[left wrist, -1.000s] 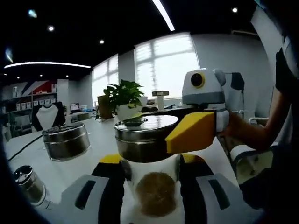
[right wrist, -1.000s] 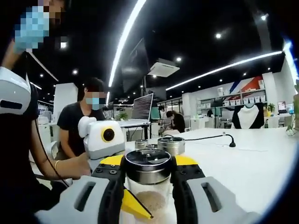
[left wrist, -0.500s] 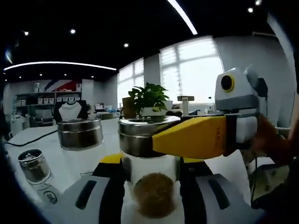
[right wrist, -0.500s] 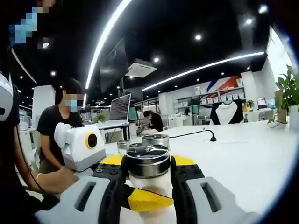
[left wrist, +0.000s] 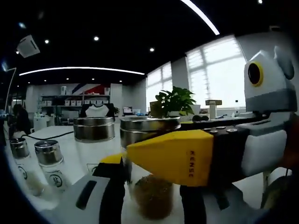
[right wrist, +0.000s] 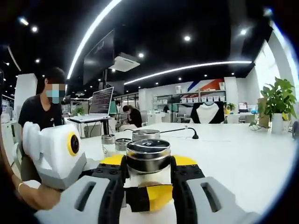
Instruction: Rotate the seasoning bottle until the label or dispensing opening points toward the visible target arrow and the bottle remains upright within the marked orientation range
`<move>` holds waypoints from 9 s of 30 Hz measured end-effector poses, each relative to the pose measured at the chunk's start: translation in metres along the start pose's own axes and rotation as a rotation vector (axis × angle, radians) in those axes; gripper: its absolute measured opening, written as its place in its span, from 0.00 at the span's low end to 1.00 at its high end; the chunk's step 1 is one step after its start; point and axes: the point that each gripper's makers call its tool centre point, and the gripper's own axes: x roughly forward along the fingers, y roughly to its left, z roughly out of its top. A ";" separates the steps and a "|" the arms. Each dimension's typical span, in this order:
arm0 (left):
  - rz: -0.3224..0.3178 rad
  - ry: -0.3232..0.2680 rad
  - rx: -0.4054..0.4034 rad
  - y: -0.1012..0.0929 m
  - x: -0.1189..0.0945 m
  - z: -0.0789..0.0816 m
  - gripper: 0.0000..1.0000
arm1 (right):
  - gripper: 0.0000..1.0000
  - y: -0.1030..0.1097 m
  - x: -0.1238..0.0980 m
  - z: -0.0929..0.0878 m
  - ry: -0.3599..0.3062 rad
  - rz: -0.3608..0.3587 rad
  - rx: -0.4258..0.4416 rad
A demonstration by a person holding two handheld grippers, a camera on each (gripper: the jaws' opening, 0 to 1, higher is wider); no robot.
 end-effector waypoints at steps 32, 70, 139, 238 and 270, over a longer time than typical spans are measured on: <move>-0.167 0.037 0.100 -0.008 -0.021 -0.003 0.46 | 0.37 0.015 0.002 -0.002 0.017 0.277 -0.111; -0.305 0.036 0.050 -0.013 -0.020 -0.007 0.46 | 0.37 0.020 -0.004 -0.012 0.027 0.289 -0.059; -0.088 0.024 -0.006 0.002 -0.025 -0.011 0.44 | 0.36 0.026 -0.007 -0.014 0.034 0.126 -0.006; 0.049 0.045 0.008 0.001 0.057 -0.014 0.43 | 0.36 -0.063 0.016 0.004 -0.008 0.031 -0.062; 0.117 0.068 0.017 0.005 0.032 -0.008 0.40 | 0.36 -0.053 0.019 0.001 -0.012 0.050 -0.068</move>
